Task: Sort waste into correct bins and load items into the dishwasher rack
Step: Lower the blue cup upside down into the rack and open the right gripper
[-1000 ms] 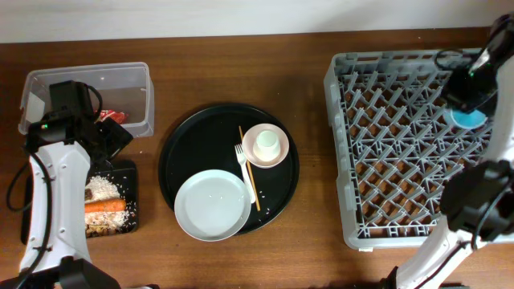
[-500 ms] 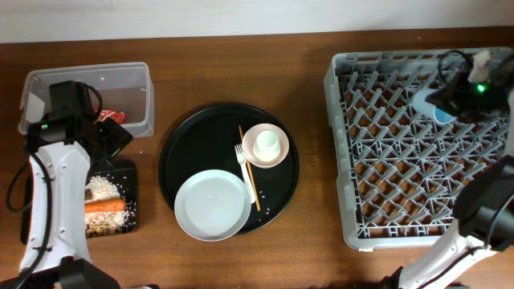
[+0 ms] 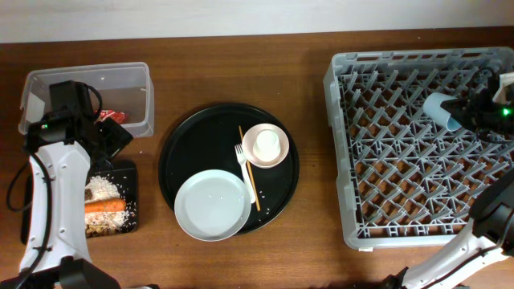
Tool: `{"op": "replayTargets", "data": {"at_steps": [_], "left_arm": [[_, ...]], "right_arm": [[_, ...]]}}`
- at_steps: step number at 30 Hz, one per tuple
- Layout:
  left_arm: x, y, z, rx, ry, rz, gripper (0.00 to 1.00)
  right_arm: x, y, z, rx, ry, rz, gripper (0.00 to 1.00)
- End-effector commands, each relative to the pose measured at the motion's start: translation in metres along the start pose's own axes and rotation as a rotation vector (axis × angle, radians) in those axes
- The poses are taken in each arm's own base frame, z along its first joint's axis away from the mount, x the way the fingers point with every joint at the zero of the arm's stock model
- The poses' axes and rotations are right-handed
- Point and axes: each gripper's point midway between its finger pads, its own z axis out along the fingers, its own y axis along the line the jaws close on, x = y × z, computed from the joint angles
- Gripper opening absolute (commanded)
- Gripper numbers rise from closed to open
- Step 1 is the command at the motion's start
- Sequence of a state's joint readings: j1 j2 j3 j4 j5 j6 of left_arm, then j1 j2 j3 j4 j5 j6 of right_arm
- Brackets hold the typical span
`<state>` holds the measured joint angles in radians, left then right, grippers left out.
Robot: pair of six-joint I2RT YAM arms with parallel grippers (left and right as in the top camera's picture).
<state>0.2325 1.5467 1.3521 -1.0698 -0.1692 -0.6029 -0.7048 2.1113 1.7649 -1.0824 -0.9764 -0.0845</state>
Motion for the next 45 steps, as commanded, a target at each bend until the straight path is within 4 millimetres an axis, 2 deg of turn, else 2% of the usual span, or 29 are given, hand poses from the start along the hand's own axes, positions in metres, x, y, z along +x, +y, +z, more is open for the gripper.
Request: {"op": "replayTargets", "data": {"at_steps": [1,5,13,20,22,27,31,32,33,34,39,42,45], "left_arm": [[-0.003,0.001,-0.001,-0.003,-0.006,-0.015,0.99],[-0.003,0.001,-0.001,-0.003,-0.006,-0.015,0.99],[-0.003,0.001,-0.001,-0.003,-0.006,-0.015,0.99],[-0.003,0.001,-0.001,-0.002,-0.006,-0.015,0.99],[-0.003,0.001,-0.001,-0.003,-0.006,-0.015,0.99],[-0.003,0.001,-0.001,-0.003,-0.006,-0.015,0.99],[-0.003,0.001,-0.001,-0.003,-0.006,-0.015,0.99],[-0.003,0.001,-0.001,-0.002,-0.006,-0.015,0.99],[-0.003,0.001,-0.001,-0.002,-0.005,-0.015,0.99],[-0.003,0.001,-0.001,-0.002,-0.006,-0.015,0.99],[-0.003,0.001,-0.001,-0.002,-0.006,-0.015,0.99],[-0.003,0.001,-0.001,-0.003,-0.006,-0.015,0.99],[-0.003,0.001,-0.001,-0.002,-0.006,-0.015,0.99]], "right_arm": [[0.009,-0.009,0.024,-0.086,0.050,-0.017,0.07],[0.004,0.017,0.021,-0.246,0.020,-0.065,0.07],[0.002,0.031,0.022,-0.315,0.007,-0.095,0.07],[-0.008,0.055,-0.002,-0.511,-0.057,-0.081,0.07],[-0.010,0.055,-0.004,-0.518,-0.068,-0.095,0.07],[-0.009,0.050,0.009,-0.466,-0.049,-0.130,0.10],[-0.006,0.032,0.025,-0.370,-0.020,-0.136,0.16],[-0.006,0.025,0.028,-0.347,-0.013,-0.129,0.23],[-0.005,0.022,0.029,-0.338,-0.011,-0.125,0.36],[-0.005,0.018,0.031,-0.320,-0.005,-0.106,0.42],[-0.007,-0.006,0.033,-0.174,0.011,-0.026,0.41],[-0.011,-0.017,0.022,-0.092,-0.002,0.020,0.33],[-0.011,-0.043,0.011,0.124,-0.006,0.078,0.28]]}}
